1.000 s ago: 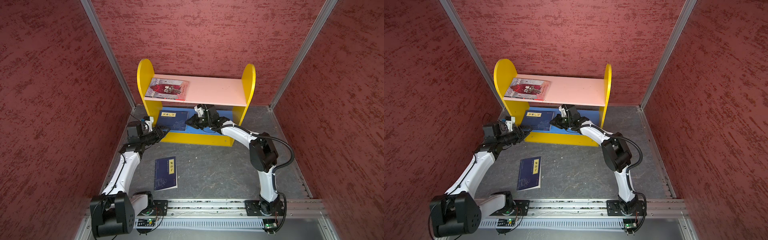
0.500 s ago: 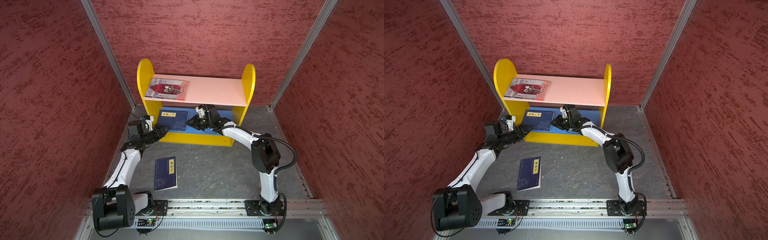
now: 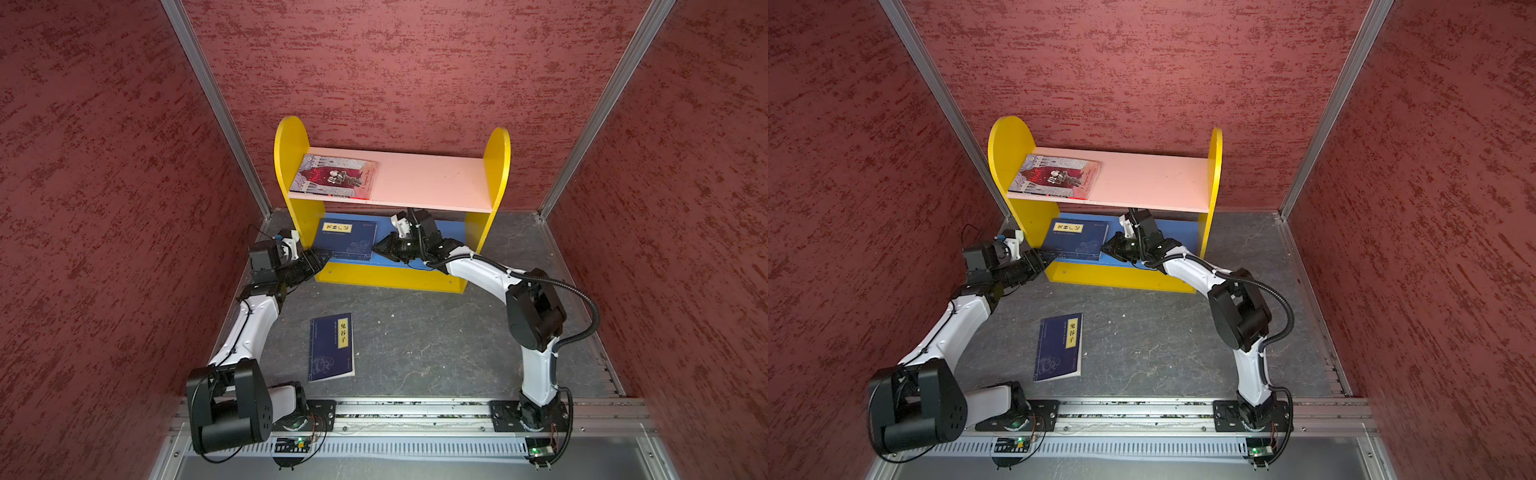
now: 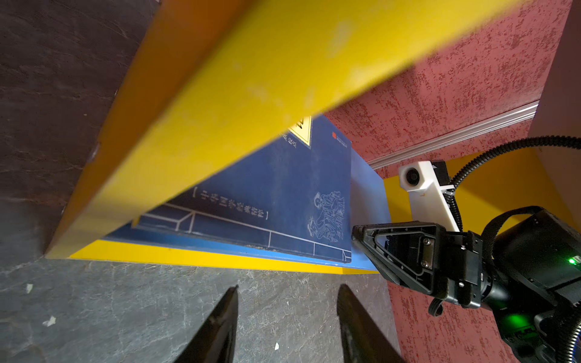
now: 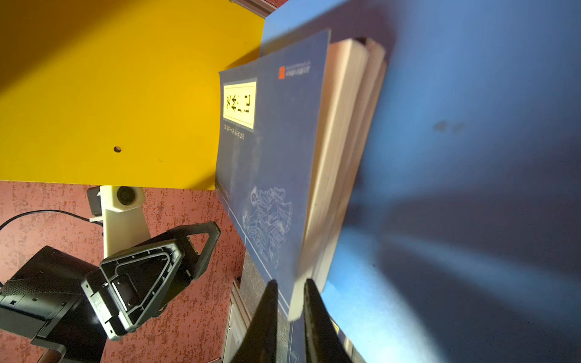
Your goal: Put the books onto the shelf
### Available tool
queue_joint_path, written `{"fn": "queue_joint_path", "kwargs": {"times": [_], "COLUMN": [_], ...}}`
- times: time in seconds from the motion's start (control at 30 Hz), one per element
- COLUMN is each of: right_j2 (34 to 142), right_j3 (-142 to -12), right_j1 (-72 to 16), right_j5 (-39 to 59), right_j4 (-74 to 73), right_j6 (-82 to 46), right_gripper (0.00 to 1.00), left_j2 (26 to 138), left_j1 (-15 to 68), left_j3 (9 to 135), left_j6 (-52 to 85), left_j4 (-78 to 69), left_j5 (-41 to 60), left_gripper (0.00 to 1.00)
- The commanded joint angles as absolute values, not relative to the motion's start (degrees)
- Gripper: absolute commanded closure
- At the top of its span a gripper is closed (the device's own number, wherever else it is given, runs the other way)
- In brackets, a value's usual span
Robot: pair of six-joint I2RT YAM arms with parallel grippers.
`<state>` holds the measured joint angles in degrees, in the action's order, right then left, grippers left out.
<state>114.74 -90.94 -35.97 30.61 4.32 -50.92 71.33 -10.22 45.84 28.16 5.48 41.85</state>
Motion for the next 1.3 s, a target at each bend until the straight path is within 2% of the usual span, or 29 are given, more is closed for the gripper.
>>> {"fn": "queue_joint_path", "kwargs": {"times": [0.0,0.4,0.73,1.27], "right_j2": [112.2,110.1,111.6,114.0], "right_j3": [-89.8,-85.9,-85.5,-86.4], "right_j1": [-36.5,-36.6,-37.3,-37.8], "right_j5": [31.3,31.3,31.9,32.3], "right_j4": [1.0,-2.0,-3.9,-4.4], "right_j6": [-51.3,-52.4,-53.5,-54.2], "right_gripper": [0.83,0.84,0.85,0.85], "left_j2": [72.4,65.7,66.1,68.8], "left_j1": [-10.0,-9.3,-8.9,-10.5], "left_j3": [45.6,43.4,42.0,43.8], "left_j6": [27.6,27.0,28.2,29.2], "left_j4": [1.8,9.0,10.0,7.7], "left_j5": [40.6,43.9,45.3,42.2], "left_gripper": [0.50,0.52,0.52,0.52]}}
